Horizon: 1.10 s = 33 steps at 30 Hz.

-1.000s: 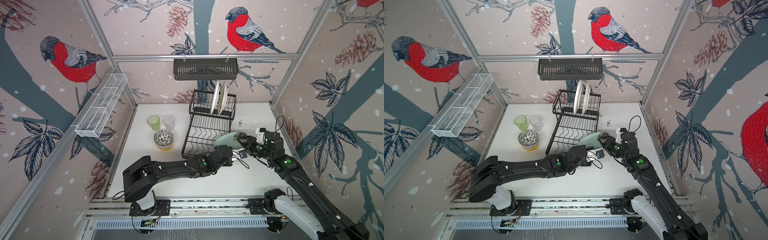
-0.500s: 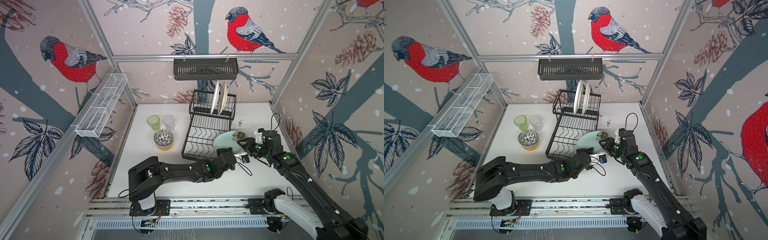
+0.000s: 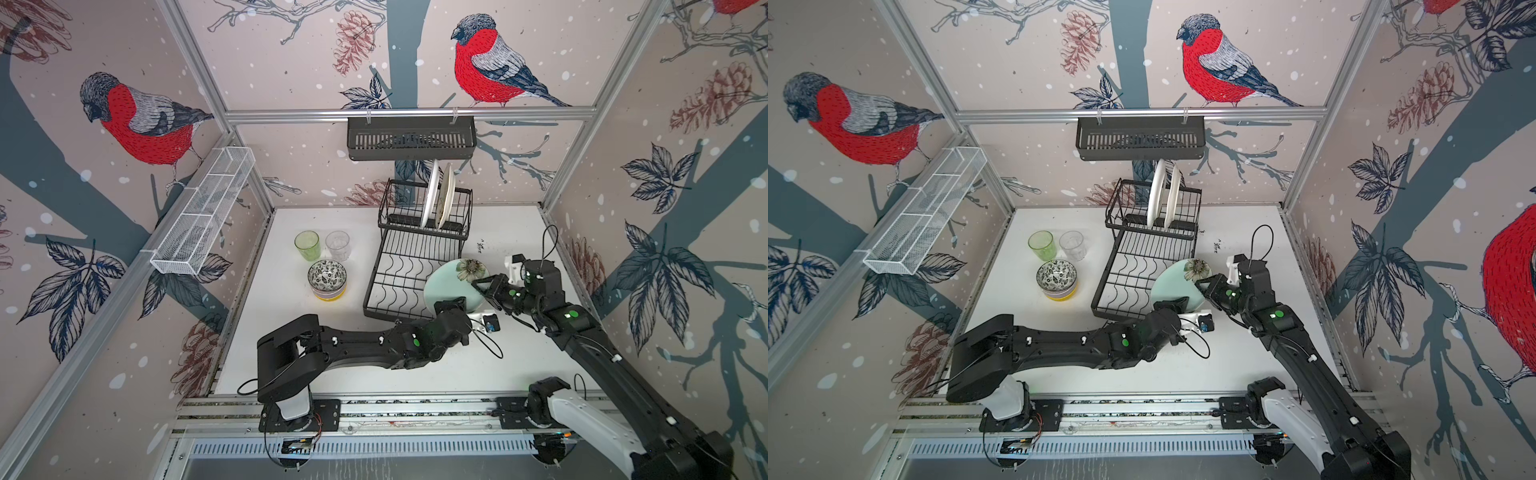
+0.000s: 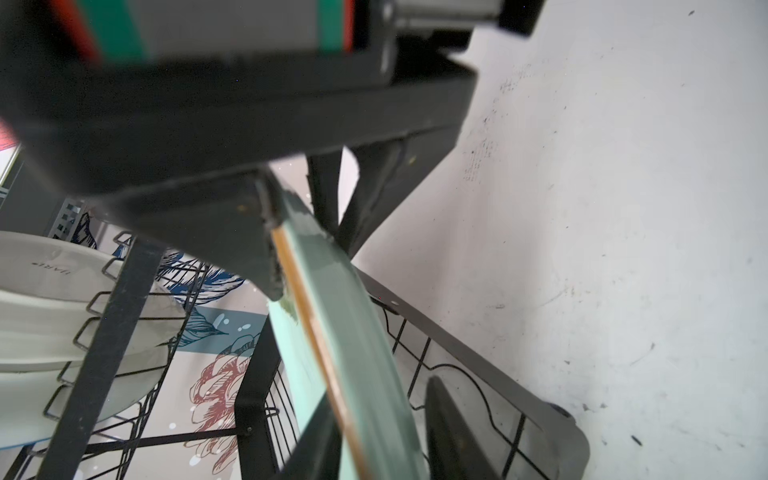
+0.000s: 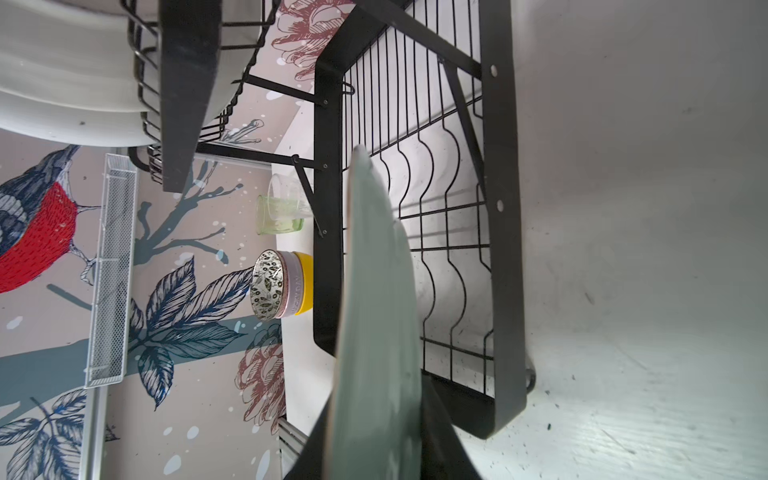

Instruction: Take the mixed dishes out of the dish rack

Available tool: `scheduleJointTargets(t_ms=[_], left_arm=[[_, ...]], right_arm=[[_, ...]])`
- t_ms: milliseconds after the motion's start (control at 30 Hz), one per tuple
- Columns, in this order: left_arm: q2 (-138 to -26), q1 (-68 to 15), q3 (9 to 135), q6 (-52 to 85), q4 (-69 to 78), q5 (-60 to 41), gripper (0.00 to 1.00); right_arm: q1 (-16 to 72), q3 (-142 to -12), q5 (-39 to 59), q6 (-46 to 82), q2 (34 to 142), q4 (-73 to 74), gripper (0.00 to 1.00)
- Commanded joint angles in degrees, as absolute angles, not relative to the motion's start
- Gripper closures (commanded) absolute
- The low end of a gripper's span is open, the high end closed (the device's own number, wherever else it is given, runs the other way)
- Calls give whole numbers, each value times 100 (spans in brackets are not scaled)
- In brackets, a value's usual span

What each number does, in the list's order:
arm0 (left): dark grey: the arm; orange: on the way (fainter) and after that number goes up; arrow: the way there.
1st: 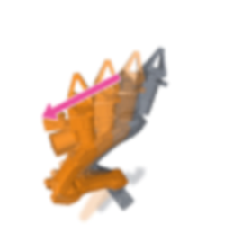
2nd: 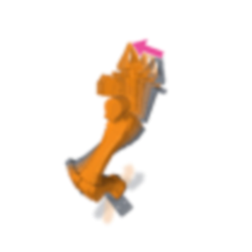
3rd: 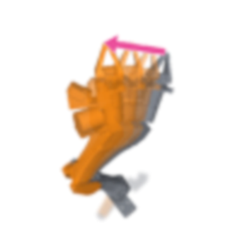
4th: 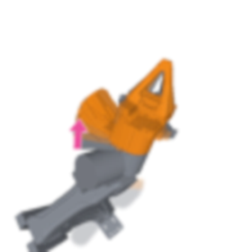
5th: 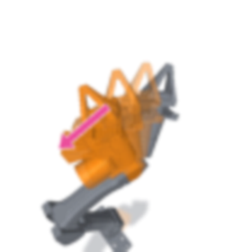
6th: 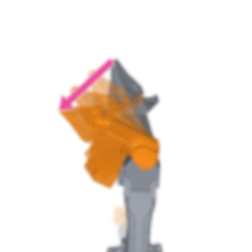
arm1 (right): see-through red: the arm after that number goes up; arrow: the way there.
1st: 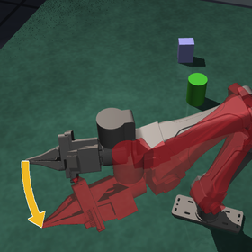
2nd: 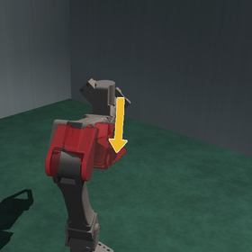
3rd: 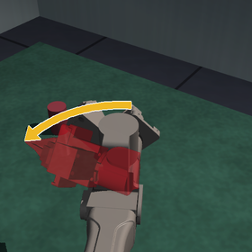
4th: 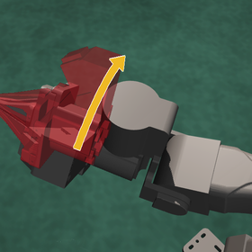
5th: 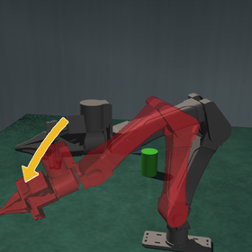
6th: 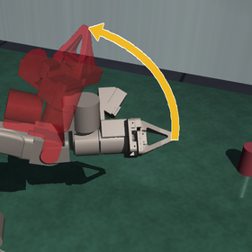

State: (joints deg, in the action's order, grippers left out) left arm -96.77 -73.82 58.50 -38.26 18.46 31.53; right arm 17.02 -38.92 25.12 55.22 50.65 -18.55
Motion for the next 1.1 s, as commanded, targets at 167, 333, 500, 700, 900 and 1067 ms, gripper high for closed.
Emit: scheduleJointTargets(t_ms=[167, 333, 500, 700, 900, 1067], left_arm=[[-9644, -7375, 5748, -3757, 2548, 3144, 55], [-9686, -7374, 5748, -3806, 2620, 3247, 42], [-9659, -7374, 5591, -3797, 2727, 3261, 33], [-9668, -7374, 5520, -3764, 2821, 3306, 3], [-9692, -7376, 5533, -3727, 2847, 3348, 3], [-9771, -7374, 5611, -3711, 2847, 3465, 2]], right_arm=[[1440, -3539, 3168, 5961, 4900, -854, 100], [1280, -3402, 3304, 6152, 4843, -674, 100], [1195, -3401, 3304, 6138, 4792, -713, 100], [1126, -3358, 3294, 6119, 4764, -783, 100], [1042, -3351, 3253, 6074, 4672, -887, 100], [903, -3271, 3128, 6043, 4501, -1014, 100]])
